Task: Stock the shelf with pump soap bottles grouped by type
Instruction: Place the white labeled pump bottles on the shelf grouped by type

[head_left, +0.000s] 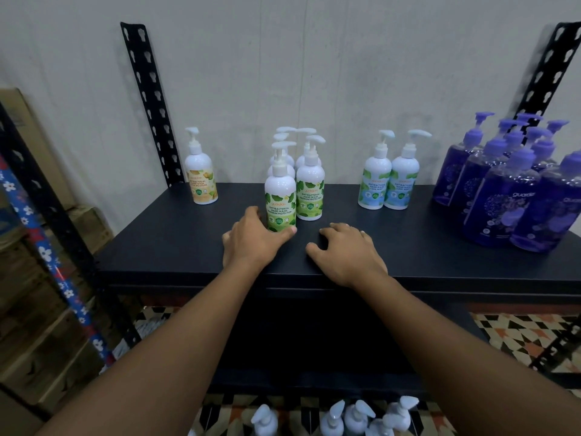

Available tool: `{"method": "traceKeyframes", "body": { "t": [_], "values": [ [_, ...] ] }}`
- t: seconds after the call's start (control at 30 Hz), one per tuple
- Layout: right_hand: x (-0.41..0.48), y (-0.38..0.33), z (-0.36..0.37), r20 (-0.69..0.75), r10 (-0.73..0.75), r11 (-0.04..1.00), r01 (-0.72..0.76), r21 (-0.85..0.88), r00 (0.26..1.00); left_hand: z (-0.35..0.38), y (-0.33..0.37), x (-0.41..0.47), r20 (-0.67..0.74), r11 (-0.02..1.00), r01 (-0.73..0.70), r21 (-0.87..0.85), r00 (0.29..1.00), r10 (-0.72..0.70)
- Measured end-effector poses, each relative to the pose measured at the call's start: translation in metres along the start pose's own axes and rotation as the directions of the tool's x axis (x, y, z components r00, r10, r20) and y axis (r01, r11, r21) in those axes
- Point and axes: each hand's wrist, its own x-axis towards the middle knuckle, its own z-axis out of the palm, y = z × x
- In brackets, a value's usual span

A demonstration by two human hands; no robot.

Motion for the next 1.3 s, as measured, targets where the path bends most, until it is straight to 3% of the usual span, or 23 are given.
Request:
{"method": "traceKeyframes", "body": {
  "t": [0.2, 0.3, 0.43, 0.53, 0.73, 0.87, 1.03, 1.2, 1.3],
  "values": [
    [-0.025, 0.008, -0.003, -0.218, -0.045, 0.97, 0.095, 0.225, 0.975, -0.013, 0.001, -0.046, -0.014, 0.998, -0.041, 0.046, 0.999, 0.042],
    [-0.057, 0.014, 0.001, -0.285, -0.025, 0.915, 0.137, 0.38, 0.958, -0.012, -0.003, -0.089, -0.063, 0.992, -0.117, -0.055, 0.992, 0.113],
    [-0.118, 0.026, 0.011, -0.339, -0.064, 0.872, 0.218, 0.438, 0.939, 0.005, -0.014, -0.154, -0.165, 0.94, -0.263, -0.217, 0.959, 0.23],
    [-0.161, 0.04, 0.028, -0.35, -0.015, 0.84, 0.201, 0.504, 0.937, 0.028, -0.025, -0.198, -0.089, 0.928, -0.228, -0.293, 0.973, 0.212],
    [-0.23, 0.092, 0.105, -0.099, 0.196, 0.792, -0.098, 0.602, 0.976, 0.096, -0.064, -0.264, 0.18, 0.956, -0.032, -0.293, 0.98, 0.088],
    [-0.267, 0.118, 0.158, 0.159, 0.323, 0.769, -0.357, 0.53, 0.933, 0.142, -0.097, -0.301, 0.29, 0.952, 0.175, -0.249, 0.952, -0.099],
    [-0.294, 0.134, 0.19, 0.423, 0.324, 0.774, -0.494, 0.396, 0.846, 0.184, -0.125, -0.344, 0.404, 0.867, 0.46, -0.191, 0.842, -0.357],
    [-0.295, 0.143, 0.243, 0.514, 0.38, 0.719, -0.595, 0.358, 0.769, 0.22, -0.156, -0.362, 0.448, 0.796, 0.59, -0.134, 0.753, -0.482],
    [-0.293, 0.14, 0.276, 0.554, 0.346, 0.731, -0.587, 0.347, 0.758, 0.229, -0.178, -0.37, 0.44, 0.682, 0.727, -0.079, 0.64, -0.63]
  ]
}}
